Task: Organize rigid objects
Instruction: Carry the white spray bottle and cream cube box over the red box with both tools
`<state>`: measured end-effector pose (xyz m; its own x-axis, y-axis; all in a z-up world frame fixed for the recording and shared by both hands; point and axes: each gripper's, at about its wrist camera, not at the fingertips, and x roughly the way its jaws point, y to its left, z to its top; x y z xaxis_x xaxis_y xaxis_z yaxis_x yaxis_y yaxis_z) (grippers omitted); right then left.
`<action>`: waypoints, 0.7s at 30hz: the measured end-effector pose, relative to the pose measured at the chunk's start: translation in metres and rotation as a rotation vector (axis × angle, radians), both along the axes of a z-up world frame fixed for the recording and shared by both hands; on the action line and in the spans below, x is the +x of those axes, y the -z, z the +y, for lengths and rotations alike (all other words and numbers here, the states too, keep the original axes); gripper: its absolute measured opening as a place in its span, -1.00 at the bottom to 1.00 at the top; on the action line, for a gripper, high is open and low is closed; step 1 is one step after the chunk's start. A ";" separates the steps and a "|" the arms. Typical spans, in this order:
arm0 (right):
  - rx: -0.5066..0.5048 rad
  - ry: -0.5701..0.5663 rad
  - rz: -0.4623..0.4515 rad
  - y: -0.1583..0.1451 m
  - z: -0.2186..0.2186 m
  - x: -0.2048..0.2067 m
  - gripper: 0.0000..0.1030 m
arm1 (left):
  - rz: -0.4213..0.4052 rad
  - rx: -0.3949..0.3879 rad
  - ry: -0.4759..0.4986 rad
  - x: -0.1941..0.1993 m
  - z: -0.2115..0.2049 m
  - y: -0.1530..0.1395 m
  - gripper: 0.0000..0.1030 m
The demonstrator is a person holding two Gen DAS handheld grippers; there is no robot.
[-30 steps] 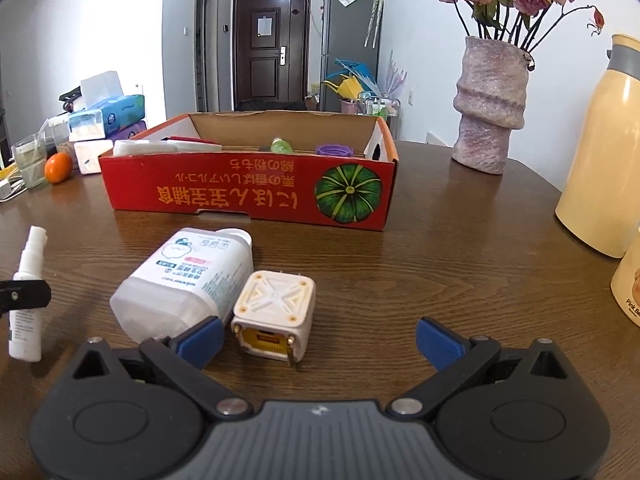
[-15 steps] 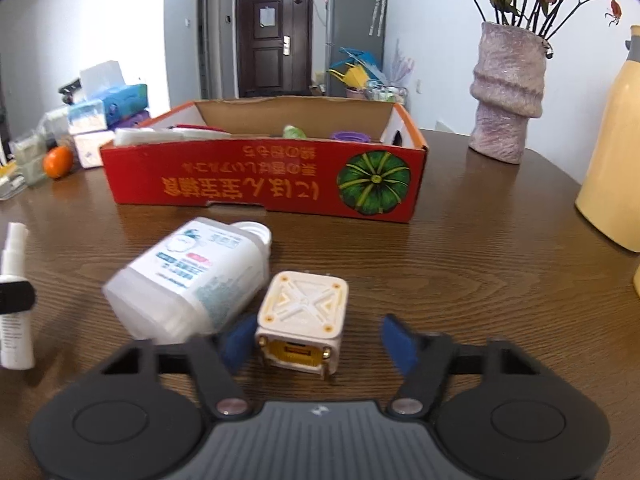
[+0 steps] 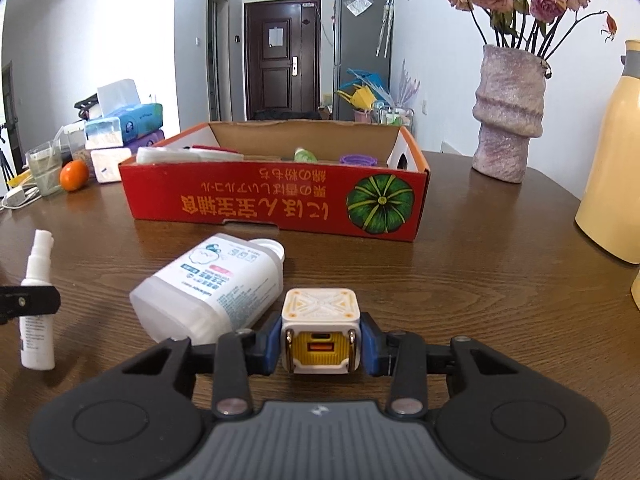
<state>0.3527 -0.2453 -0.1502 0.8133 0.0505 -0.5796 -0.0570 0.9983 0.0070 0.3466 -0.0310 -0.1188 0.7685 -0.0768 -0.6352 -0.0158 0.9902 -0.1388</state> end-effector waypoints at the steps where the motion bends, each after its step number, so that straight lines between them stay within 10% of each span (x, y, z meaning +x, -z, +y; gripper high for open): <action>1: 0.003 0.000 -0.005 -0.001 0.000 -0.001 -0.26 | -0.004 -0.001 0.002 -0.001 0.000 -0.001 -0.45; 21: 0.069 0.003 -0.105 -0.025 -0.004 -0.017 -0.26 | -0.087 -0.007 0.007 -0.011 -0.004 -0.032 -0.45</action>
